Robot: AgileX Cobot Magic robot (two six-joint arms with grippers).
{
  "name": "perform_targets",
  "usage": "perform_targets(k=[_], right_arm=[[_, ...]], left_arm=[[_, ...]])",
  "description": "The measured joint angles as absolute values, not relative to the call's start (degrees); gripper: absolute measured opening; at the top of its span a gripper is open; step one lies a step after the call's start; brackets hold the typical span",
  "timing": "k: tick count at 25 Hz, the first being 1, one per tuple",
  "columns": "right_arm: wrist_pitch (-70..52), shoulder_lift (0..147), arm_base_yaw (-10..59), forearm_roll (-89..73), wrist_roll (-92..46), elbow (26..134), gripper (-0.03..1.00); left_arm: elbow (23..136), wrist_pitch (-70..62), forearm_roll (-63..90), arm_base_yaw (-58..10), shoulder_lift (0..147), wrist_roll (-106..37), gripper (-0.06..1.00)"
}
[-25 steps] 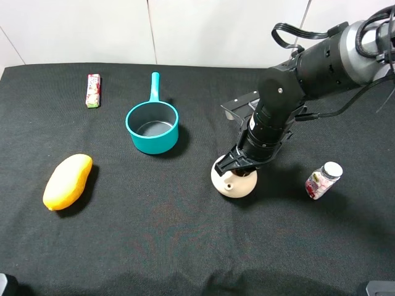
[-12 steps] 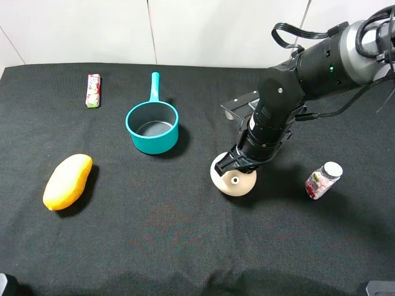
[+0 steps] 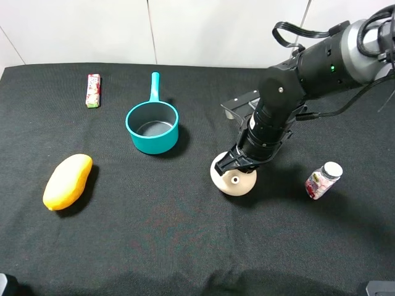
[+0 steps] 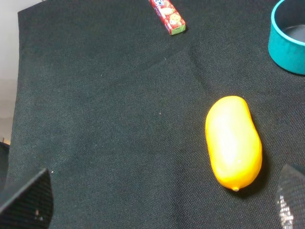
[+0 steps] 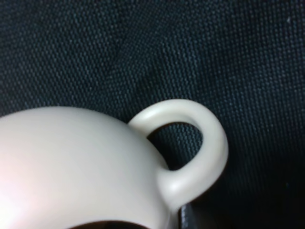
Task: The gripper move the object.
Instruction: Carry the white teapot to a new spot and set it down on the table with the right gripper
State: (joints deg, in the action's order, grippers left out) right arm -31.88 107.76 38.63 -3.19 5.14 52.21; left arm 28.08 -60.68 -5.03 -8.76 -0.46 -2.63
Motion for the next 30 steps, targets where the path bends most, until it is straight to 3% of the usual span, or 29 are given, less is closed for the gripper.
perform_targets(k=[30], right_arm=[[-60.8,105.6,38.6,-3.2,5.1,75.1,0.03]], left_arm=[[28.1,-60.7,-5.0,-8.8,-0.5,-2.6,0.99]])
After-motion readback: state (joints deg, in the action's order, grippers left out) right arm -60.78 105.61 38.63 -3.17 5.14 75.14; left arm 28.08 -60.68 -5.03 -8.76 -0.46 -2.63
